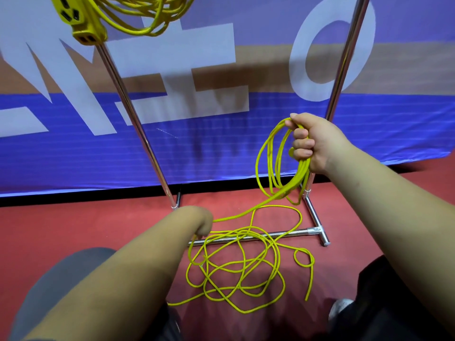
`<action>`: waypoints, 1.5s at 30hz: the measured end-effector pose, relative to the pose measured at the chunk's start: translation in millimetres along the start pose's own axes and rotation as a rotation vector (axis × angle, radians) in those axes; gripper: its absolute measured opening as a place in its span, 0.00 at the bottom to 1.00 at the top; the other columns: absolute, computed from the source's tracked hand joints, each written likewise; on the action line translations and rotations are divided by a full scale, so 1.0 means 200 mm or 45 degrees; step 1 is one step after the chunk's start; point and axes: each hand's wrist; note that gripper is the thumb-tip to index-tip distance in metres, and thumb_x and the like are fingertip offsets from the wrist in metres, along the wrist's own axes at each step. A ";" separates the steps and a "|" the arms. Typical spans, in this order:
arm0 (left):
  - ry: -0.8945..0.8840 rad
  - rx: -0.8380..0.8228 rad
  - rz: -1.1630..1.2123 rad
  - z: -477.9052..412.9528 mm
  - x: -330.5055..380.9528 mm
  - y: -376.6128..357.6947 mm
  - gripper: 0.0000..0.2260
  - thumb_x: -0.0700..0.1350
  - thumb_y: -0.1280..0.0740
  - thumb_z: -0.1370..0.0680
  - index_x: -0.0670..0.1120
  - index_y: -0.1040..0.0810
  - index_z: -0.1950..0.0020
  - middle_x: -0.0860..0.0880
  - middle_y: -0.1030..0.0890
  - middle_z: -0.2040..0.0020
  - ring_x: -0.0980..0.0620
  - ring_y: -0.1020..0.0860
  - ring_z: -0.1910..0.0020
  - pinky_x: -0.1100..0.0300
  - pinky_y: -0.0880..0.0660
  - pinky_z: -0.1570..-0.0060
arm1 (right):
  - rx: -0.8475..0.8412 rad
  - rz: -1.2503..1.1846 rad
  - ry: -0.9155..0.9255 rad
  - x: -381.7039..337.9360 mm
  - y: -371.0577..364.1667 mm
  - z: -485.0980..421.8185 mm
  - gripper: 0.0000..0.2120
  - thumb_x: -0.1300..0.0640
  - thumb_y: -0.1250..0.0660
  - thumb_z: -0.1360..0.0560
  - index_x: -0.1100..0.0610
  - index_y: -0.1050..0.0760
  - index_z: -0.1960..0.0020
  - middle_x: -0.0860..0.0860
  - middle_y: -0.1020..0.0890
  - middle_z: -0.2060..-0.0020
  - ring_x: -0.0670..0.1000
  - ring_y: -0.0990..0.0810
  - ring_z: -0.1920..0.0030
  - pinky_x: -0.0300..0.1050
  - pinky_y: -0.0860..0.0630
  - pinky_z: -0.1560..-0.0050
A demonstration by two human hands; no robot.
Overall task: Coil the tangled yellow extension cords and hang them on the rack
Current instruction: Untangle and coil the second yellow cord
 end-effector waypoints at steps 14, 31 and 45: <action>-0.426 0.048 2.248 0.43 -0.07 0.42 0.07 0.43 0.35 0.15 0.38 0.24 0.46 0.44 0.20 0.59 0.45 0.13 0.55 0.45 0.16 0.51 | 0.014 0.484 0.251 0.07 -0.01 0.03 0.09 0.53 0.30 0.20 0.58 0.18 0.45 0.50 0.15 0.64 0.49 0.30 0.75 0.41 0.31 0.74; -0.332 0.470 3.017 0.39 -0.06 0.55 0.10 0.44 0.31 0.17 0.36 0.23 0.45 0.41 0.15 0.66 0.46 0.14 0.69 0.60 0.18 0.71 | -0.360 0.398 -0.029 0.39 -0.18 0.10 0.09 0.50 0.36 0.13 0.56 0.25 0.46 0.54 0.23 0.66 0.54 0.25 0.71 0.50 0.21 0.65; -0.054 -0.050 0.726 0.26 0.06 0.29 0.17 0.47 0.38 0.15 0.41 0.26 0.29 0.44 0.15 0.42 0.46 0.17 0.54 0.52 0.18 0.51 | -0.151 0.041 -0.003 0.23 -0.17 0.04 0.10 0.52 0.34 0.16 0.54 0.25 0.55 0.48 0.27 0.70 0.45 0.36 0.78 0.37 0.36 0.78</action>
Point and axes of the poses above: each hand's wrist, its own z-axis away from the middle knuckle, its own y-axis out of the back of the hand, x = y × z
